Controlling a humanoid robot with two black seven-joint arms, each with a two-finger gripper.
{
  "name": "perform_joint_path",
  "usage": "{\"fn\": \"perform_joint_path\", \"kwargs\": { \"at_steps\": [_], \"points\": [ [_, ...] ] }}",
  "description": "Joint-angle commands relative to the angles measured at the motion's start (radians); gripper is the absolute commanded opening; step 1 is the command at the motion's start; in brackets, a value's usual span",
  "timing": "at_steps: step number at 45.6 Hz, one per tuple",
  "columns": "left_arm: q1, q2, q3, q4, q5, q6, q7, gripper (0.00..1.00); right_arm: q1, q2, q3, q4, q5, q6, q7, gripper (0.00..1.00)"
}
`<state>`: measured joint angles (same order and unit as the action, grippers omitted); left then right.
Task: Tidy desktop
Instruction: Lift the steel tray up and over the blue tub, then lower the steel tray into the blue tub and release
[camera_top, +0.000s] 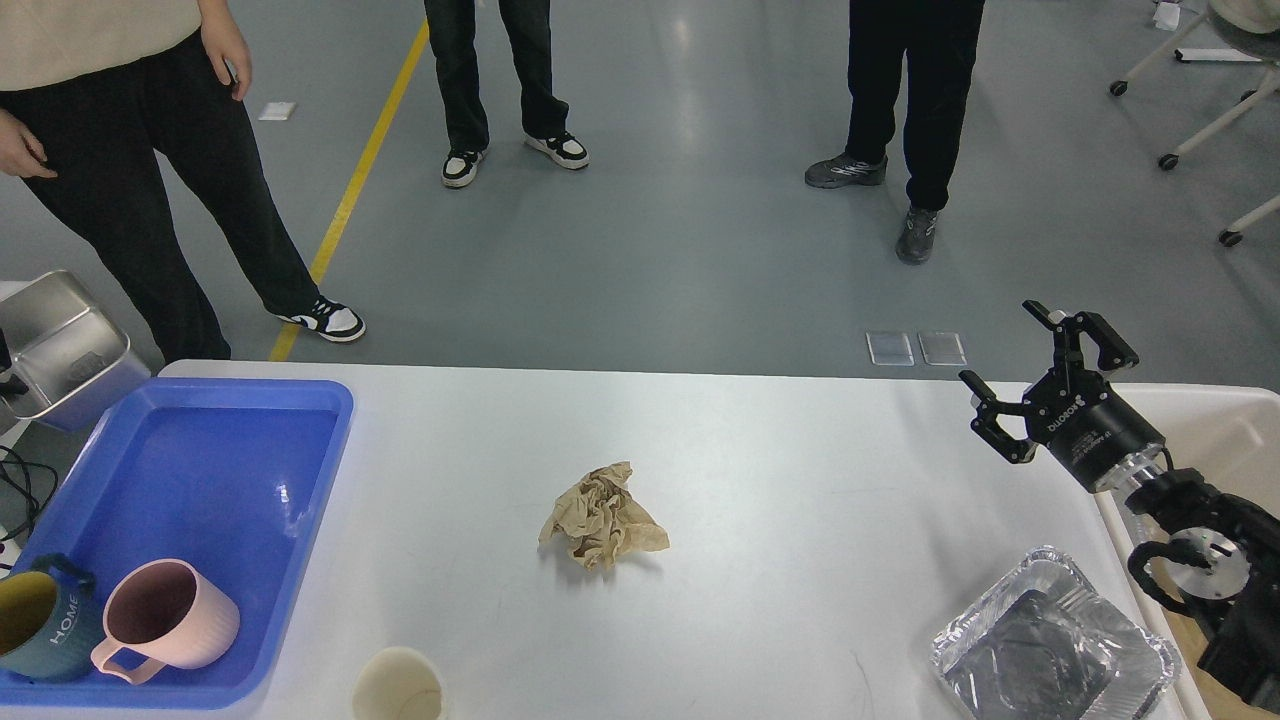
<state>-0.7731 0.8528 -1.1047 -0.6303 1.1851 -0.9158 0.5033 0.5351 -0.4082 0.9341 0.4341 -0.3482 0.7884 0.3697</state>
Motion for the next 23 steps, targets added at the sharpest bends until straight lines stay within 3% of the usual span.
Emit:
{"fn": "perform_joint_path", "kwargs": {
  "at_steps": [1, 8, 14, 23],
  "points": [
    [-0.008, -0.034, 0.143, 0.106, 0.05, 0.124, -0.152, 0.0, -0.001, 0.0, 0.0, 0.0, 0.0, 0.0, 0.002, 1.0],
    [-0.018, -0.101, 0.259, 0.221, 0.019, 0.256, -0.226, 0.0, -0.003, 0.002, 0.0, 0.0, 0.0, 0.0, 0.002, 1.0],
    [-0.02, -0.178, 0.282, 0.285, -0.038, 0.344, -0.23, 0.0, -0.003, 0.005, -0.001, 0.0, 0.0, 0.0, 0.002, 1.0],
    [-0.02, -0.23, 0.296, 0.308, -0.068, 0.37, -0.233, 0.0, -0.006, 0.002, 0.0, 0.0, 0.0, 0.0, 0.002, 1.0]
  ]
}}
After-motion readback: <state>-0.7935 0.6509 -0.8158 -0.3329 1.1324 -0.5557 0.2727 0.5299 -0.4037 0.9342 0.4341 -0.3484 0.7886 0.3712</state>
